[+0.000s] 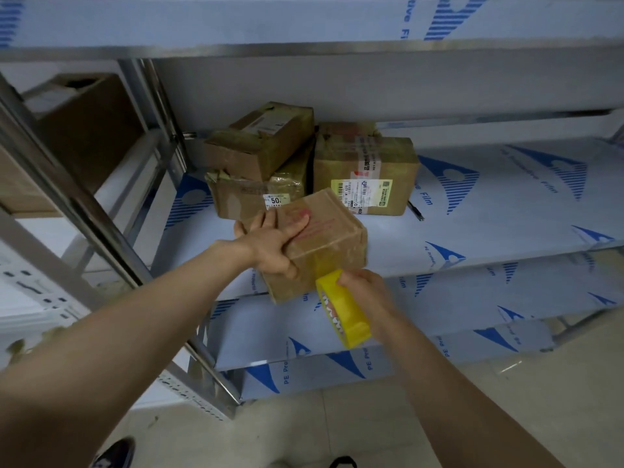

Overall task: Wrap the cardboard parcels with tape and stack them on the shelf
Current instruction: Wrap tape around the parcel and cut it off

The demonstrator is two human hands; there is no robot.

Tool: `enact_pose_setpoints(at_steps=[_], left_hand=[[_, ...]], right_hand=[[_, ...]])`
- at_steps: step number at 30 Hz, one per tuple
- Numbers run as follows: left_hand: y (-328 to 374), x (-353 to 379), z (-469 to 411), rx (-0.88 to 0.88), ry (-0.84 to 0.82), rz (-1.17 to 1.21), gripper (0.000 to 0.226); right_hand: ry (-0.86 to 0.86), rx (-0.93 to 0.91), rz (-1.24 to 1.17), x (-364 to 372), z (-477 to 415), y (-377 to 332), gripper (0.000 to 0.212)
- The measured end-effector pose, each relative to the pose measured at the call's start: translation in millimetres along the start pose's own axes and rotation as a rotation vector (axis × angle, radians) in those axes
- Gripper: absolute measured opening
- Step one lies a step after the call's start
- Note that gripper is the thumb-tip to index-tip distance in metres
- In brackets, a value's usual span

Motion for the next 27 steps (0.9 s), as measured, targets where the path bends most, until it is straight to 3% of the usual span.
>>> enact_pose_setpoints(at_steps=[4,7,11,14,19,22,24,27], left_hand=[[2,-19,4,0.068,-0.153,0.235,0.109],[-3,-30,14,0.082,-0.279,0.454,0.101],[-10,-36,21,0.036,-0.38,0.65,0.061],[-23,-48,15,-0.013,-0.225,0.658,0.056],[-25,-69,-3,-0.085,0.276,0.558,0.039],[-18,-64,-12,-0.067,0.331,0.517,0.042],[-19,-62,-17,-0.072,0.326,0.562,0.041],[-23,-62,-23,-0.084,0.372,0.607,0.039]], right_hand=[[-0.094,-0.046,0.028,-17,18,-24,0.011],[-0.172,-0.142,0.046,-28,34,-60,0.025],[-0.329,-0.269,-0.055,-22,48,-114,0.041],[-0.32,-0.293,-0.012,-7,41,-140,0.058],[-0.135,-0.371,0.035,25,19,-171,0.066],[-0.133,-0.38,0.015,39,12,-176,0.071],[-0.164,-0.368,-0.02,42,8,-172,0.056],[-0.147,-0.429,-0.032,37,11,-167,0.008]])
Point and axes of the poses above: each hand's wrist, its own z-axis away from the middle knuckle, its own x-axis out of the palm, y = z × x, the point moved 6 cm from there along -z, towards the middle knuckle, and after that the axes turned 1 degree about z, right-handed, at the moved point
